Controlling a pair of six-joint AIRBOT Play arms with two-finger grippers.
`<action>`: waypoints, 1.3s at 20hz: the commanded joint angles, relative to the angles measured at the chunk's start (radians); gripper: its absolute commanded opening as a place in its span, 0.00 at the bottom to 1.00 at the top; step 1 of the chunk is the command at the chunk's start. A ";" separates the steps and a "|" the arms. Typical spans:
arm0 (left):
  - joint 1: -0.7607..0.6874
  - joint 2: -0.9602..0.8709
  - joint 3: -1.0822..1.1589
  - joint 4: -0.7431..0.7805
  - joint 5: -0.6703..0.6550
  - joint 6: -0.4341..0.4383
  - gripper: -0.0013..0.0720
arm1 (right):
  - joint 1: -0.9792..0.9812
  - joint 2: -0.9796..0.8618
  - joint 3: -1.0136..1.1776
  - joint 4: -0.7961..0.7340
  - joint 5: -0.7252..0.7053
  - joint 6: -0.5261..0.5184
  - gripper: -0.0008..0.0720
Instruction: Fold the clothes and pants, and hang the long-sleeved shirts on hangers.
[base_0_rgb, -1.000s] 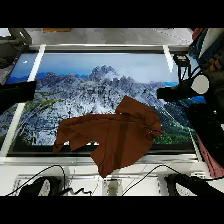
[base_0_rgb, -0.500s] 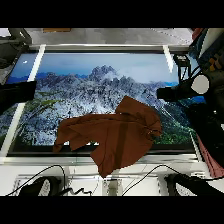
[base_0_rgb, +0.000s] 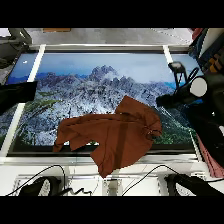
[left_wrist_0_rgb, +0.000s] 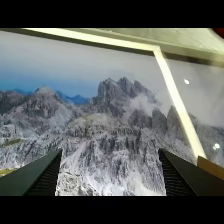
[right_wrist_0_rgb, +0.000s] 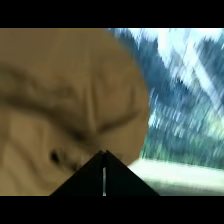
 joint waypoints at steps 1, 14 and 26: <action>0.000 0.001 0.000 -0.001 -0.064 0.000 0.96 | 0.002 0.090 -0.192 0.203 0.064 -0.041 0.03; 0.000 0.001 -0.001 0.000 -0.145 0.000 0.96 | 0.001 0.486 -1.067 0.743 -0.333 0.042 0.68; 0.000 0.000 -0.001 0.000 -0.145 0.000 0.96 | 0.002 0.106 -1.091 1.021 -0.449 -0.367 0.57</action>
